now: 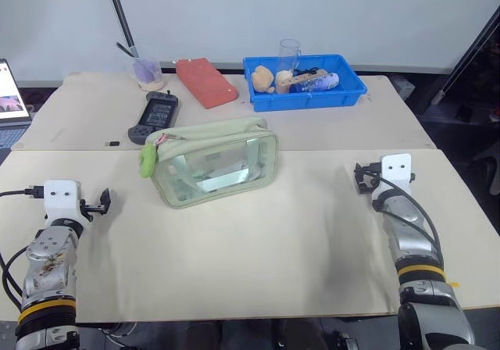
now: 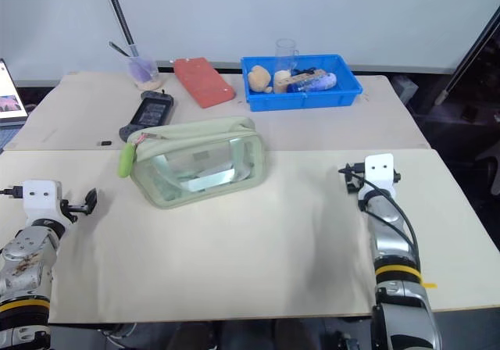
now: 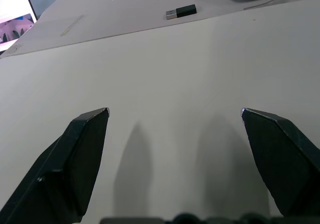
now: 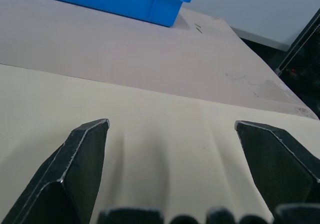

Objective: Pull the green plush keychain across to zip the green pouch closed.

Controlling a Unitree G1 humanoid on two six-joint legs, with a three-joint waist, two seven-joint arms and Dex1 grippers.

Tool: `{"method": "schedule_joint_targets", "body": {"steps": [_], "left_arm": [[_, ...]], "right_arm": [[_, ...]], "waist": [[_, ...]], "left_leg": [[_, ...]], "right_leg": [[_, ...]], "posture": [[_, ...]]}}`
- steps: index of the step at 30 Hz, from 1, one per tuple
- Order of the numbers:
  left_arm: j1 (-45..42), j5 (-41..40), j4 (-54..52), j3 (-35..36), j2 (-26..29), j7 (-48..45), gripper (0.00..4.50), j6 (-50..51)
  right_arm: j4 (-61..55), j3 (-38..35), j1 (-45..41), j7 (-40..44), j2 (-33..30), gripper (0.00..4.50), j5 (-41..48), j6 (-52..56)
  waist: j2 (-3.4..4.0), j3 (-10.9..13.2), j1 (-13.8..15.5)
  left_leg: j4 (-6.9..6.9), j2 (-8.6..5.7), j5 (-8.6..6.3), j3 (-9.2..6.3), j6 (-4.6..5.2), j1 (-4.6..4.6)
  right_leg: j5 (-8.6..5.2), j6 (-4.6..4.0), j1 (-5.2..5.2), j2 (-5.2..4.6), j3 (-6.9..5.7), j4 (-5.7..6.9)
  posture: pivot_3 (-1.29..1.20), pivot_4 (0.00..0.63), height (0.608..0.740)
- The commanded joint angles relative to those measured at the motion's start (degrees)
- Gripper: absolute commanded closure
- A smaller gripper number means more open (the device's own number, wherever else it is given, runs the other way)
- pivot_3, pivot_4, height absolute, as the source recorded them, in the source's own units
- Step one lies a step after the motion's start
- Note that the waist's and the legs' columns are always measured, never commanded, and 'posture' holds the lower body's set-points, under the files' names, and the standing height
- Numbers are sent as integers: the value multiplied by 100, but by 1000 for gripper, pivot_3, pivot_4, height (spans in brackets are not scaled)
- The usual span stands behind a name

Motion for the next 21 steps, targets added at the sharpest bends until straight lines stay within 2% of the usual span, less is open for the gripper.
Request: {"method": "schedule_joint_targets", "body": {"steps": [1,6,9,11,13,15,17,19,21], "left_arm": [[-55,-109,-48,166,114,-16,0,-33],[-101,-740,-422,579,326,-466,0,251],[-469,-1279,-938,756,1098,-1157,0,898],[-822,-1627,-1430,604,1704,-1673,0,1470],[-1358,-1950,-1852,282,2265,-2215,0,1992],[-1832,-2183,-2030,19,2572,-2590,0,2332],[-2633,-2358,-2229,-541,2842,-3088,0,2633],[-3350,-2421,-2507,-1175,2953,-3535,0,2927],[-3908,-2296,-2846,-1818,2788,-3782,0,3047]], "right_arm": [[-178,-157,-70,-44,-121,30,44,-72],[-339,-218,-252,220,-407,30,140,48],[-875,-149,-591,1284,-824,30,600,689],[-1537,6,-777,2266,-1122,30,1091,1275],[-2233,127,-960,3188,-1405,30,1705,1988],[-2690,191,-1072,3685,-1585,30,2059,2470],[-3288,242,-1312,4154,-1778,30,2579,3136],[-3791,265,-1560,4373,-1866,30,3061,3737],[-4230,272,-1714,4311,-1796,30,3399,4217]], "waist": [[0,0,0],[0,0,0],[-21,17,-3],[-25,18,1],[-25,18,8],[-19,15,7],[-17,14,39],[-17,15,63],[-17,15,92]], "left_leg": [[0,0,0,0,0,0],[0,0,0,0,0,-2],[3,1,0,0,0,-9],[6,8,0,-3,0,-22],[9,7,0,-3,0,-26],[7,3,0,-3,0,-27],[2,-2,-6,-1,3,-14],[3,-2,-6,-1,2,-25],[7,-2,-6,-2,3,-36]], "right_leg": [[0,0,0,0,0,0],[0,0,-1,0,0,0],[0,0,-12,1,0,6],[-1,0,-24,7,-6,8],[-3,4,-24,6,-6,6],[-6,9,-17,4,-5,-2],[-8,10,-4,-1,-4,-10],[-13,14,-13,2,-8,-8],[-13,14,-24,4,-7,-1]], "posture": [[0,150,740],[0,150,740],[0,150,740],[0,150,740],[0,150,740],[0,150,740],[0,150,740],[0,150,740],[0,150,740]]}}
